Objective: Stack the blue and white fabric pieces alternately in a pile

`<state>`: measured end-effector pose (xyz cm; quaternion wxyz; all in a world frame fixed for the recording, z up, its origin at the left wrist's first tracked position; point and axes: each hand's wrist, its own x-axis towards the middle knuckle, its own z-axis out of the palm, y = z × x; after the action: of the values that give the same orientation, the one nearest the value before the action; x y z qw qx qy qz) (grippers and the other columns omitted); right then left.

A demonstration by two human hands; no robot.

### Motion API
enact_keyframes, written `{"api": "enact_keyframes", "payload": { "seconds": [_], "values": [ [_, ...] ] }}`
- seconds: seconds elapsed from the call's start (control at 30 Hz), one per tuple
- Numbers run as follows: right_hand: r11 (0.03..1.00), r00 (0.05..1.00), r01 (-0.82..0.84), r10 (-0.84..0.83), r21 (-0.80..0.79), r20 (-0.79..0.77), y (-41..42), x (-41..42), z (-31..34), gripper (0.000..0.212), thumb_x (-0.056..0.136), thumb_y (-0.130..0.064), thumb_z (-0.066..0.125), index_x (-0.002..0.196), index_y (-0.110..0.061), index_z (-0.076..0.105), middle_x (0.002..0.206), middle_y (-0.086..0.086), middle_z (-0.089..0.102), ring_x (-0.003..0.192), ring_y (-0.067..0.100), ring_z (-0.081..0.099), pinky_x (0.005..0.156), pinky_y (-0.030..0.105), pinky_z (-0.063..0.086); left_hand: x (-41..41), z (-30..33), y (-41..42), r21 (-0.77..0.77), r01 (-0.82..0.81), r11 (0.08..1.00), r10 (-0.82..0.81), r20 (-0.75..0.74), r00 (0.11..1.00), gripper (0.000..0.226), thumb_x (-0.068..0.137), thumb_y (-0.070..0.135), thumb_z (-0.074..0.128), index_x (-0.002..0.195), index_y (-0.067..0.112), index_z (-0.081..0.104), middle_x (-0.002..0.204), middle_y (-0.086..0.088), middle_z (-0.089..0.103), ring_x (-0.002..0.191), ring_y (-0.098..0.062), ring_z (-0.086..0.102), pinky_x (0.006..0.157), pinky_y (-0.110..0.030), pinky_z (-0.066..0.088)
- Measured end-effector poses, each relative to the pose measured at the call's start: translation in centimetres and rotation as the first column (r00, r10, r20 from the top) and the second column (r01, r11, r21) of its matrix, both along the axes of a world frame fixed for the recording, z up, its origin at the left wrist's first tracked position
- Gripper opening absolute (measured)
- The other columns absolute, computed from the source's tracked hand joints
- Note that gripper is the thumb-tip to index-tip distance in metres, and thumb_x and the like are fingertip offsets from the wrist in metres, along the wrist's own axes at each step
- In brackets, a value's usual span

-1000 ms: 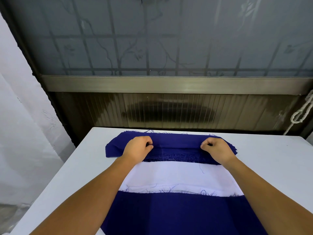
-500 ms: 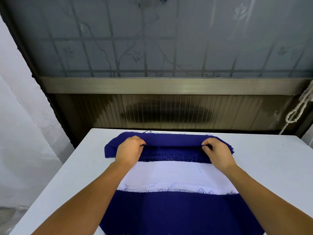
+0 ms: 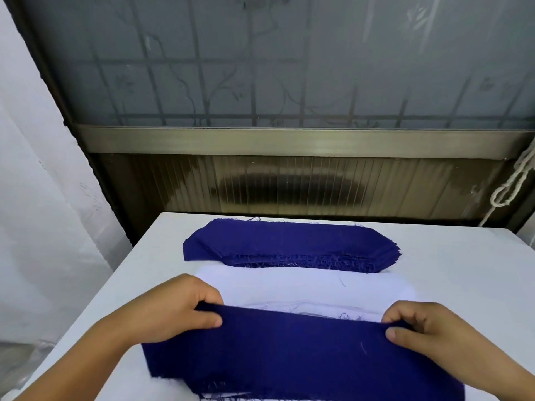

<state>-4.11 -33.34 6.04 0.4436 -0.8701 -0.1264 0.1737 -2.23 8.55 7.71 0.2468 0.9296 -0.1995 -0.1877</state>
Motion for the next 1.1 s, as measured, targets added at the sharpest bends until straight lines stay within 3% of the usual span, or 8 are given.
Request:
{"api": "enact_keyframes", "payload": {
  "seconds": [0.1,0.2,0.33,0.5,0.6,0.67,0.9,1.1],
  "values": [
    [0.995,0.999,-0.019,0.016,-0.099,-0.034,0.7,0.2,-0.9,0.019,0.092,-0.015,0.063,0.080,-0.028,0.070,0.085,-0.002,0.073,0.077,0.014,0.065,0.075,0.026,0.050,-0.1,-0.4,-0.4,0.049,0.056,0.997,-0.050,-0.109,0.993,0.006,0.087,0.039,0.062,0.084,0.039,0.068,0.083,0.014,0.067,0.073,-0.004,0.059,0.075,-0.032,0.050],
    [0.985,0.994,0.079,-0.066,-0.151,0.087,1.1,0.6,-1.2,0.024,0.093,-0.017,0.061,0.076,-0.033,0.067,0.081,-0.007,0.070,0.072,0.009,0.062,0.069,0.020,0.047,0.1,-0.4,-0.7,0.037,-0.015,0.999,0.017,-0.049,0.999,0.014,0.089,0.030,0.064,0.080,0.041,0.066,0.084,0.018,0.067,0.076,-0.003,0.060,0.072,-0.024,0.049],
    [0.956,0.868,0.288,-0.238,-0.052,0.437,1.2,0.4,0.0,0.021,0.092,-0.017,0.062,0.081,-0.036,0.063,0.079,-0.015,0.066,0.071,0.008,0.059,0.064,0.013,0.042,-0.4,0.5,-0.9,-0.094,-0.174,0.980,0.196,0.347,0.917,0.016,0.090,0.030,0.067,0.083,0.045,0.063,0.088,0.028,0.063,0.085,0.003,0.059,0.066,-0.011,0.046],
    [0.945,0.523,0.327,-0.188,0.007,0.831,0.7,-1.1,-0.8,0.016,0.098,-0.020,0.052,0.093,-0.023,0.067,0.100,-0.022,0.063,0.098,-0.004,0.055,0.082,0.009,0.040,-2.2,-0.3,-1.1,-0.073,-0.084,0.994,0.108,0.809,0.577,0.013,0.091,0.035,0.060,0.089,0.028,0.070,0.089,0.020,0.063,0.081,-0.002,0.054,0.070,-0.015,0.044],
    [0.965,0.458,0.246,-0.038,-0.086,0.888,0.1,-2.1,-4.1,0.049,0.101,-0.037,0.039,0.082,-0.008,0.073,0.097,-0.005,0.068,0.099,0.006,0.056,0.090,0.022,0.040,-3.9,-4.1,-0.9,0.017,0.028,0.999,-0.031,0.797,0.603,0.033,0.096,0.043,0.044,0.088,0.025,0.071,0.093,0.014,0.064,0.085,-0.004,0.056,0.077,-0.018,0.043],
    [0.965,0.447,0.204,0.059,-0.166,0.893,0.0,-2.7,-6.4,0.055,0.103,-0.037,0.036,0.075,-0.009,0.074,0.093,-0.004,0.070,0.098,0.006,0.056,0.090,0.021,0.040,-4.8,-7.1,-1.1,0.084,0.077,0.993,-0.114,0.752,0.649,0.033,0.096,0.043,0.045,0.085,0.026,0.071,0.092,0.015,0.064,0.083,-0.005,0.058,0.074,-0.020,0.047],
    [0.960,0.490,0.184,0.098,-0.213,0.866,-0.8,-3.6,-9.5,0.053,0.102,-0.040,0.035,0.075,-0.017,0.074,0.097,-0.012,0.068,0.101,0.000,0.054,0.091,0.018,0.040,-5.4,-9.5,-1.3,0.038,0.099,0.994,-0.099,0.663,0.742,0.018,0.084,0.037,0.056,0.081,0.028,0.071,0.096,0.018,0.064,0.086,0.001,0.059,0.076,-0.015,0.048],
    [0.963,0.468,0.177,0.098,-0.202,0.878,-0.7,-3.9,-10.0,0.047,0.100,-0.035,0.039,0.072,-0.017,0.071,0.093,-0.012,0.067,0.100,0.000,0.054,0.091,0.018,0.041,-5.6,-9.2,-1.4,0.091,0.114,0.989,-0.146,0.651,0.745,0.018,0.079,0.034,0.055,0.079,0.029,0.072,0.095,0.018,0.065,0.084,0.001,0.061,0.076,-0.013,0.048]
  ]
}}
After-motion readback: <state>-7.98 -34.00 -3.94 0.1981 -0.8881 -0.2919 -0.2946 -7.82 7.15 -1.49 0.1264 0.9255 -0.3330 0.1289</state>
